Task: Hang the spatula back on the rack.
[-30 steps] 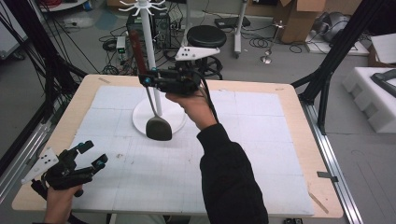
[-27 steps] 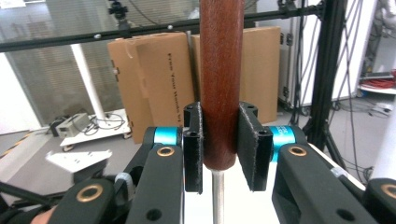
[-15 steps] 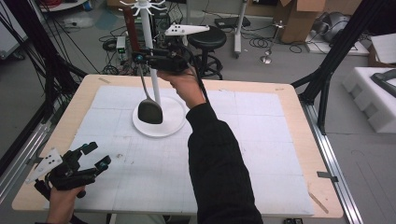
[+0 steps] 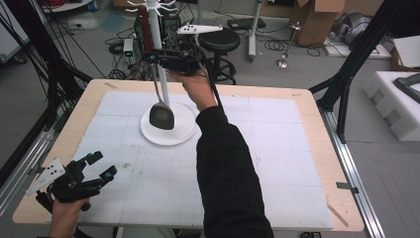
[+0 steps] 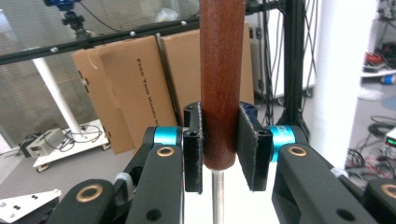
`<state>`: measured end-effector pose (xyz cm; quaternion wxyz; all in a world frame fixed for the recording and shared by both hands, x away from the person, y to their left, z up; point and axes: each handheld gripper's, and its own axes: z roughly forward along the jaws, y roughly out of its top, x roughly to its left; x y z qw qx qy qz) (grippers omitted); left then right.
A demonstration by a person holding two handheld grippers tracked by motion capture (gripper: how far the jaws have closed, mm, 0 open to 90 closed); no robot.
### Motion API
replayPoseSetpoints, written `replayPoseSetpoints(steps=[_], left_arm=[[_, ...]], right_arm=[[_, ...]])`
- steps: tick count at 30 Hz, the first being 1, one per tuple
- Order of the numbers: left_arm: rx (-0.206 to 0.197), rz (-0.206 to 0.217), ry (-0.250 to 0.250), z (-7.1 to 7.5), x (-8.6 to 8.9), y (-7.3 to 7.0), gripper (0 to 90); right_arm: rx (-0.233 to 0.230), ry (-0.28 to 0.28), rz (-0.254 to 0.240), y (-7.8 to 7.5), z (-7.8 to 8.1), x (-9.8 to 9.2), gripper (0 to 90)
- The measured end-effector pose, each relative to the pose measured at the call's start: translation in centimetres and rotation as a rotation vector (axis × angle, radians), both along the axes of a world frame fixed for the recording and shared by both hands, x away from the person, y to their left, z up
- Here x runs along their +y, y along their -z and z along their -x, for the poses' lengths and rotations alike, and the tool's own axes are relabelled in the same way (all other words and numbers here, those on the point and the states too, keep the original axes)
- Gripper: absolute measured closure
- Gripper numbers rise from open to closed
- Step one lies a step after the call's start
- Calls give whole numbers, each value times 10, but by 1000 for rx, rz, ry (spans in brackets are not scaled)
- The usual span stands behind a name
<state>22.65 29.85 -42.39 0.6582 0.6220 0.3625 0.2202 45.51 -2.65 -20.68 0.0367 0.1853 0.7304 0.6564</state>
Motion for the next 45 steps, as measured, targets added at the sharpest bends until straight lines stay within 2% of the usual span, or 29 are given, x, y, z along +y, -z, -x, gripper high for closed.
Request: replayPoseSetpoints(steps=[5, 8, 10, 15, 18, 21, 23, 25, 29, 33, 34, 40, 45], left_arm=[[4, 7, -1, 0, 0, 1, 182], [10, 11, -6, 0, 1, 2, 181], [12, 13, -11, -1, 1, 3, 181], [22, 20, -24, -1, 1, 4, 180], [24, 21, -30, -2, 1, 4, 179], [28, 22, -37, -2, 1, 6, 177], [35, 19, -42, -3, 1, 7, 178], [38, 23, -48, -3, 0, 8, 178], [42, 24, -58, -3, -2, 9, 179], [43, 26, -70, -3, -2, 10, 179], [42, 23, -71, -3, -2, 10, 179], [41, 16, -77, -1, -3, 12, 180], [34, 21, -89, -1, -2, 12, 179]], right_arm=[[5, -6, -25, 5, 1, -3, 716], [11, 22, -24, 7, 7, -9, 544], [0, 39, -13, 13, 15, -16, 472], [-33, 133, 59, 44, 39, -49, 307], [-48, 204, 123, 66, 58, -74, 261], [-68, 246, 166, 90, 81, -101, 232], [-76, 284, 212, 105, 97, -118, 215], [-78, 315, 233, 119, 115, -135, 214], [-94, 370, 218, 150, 153, -172, 213], [-49, 434, 201, 179, 182, -204, 199], [-49, 456, 203, 185, 188, -211, 198], [-31, 552, 206, 203, 211, -244, 191], [-32, 608, 230, 211, 220, -256, 188]])
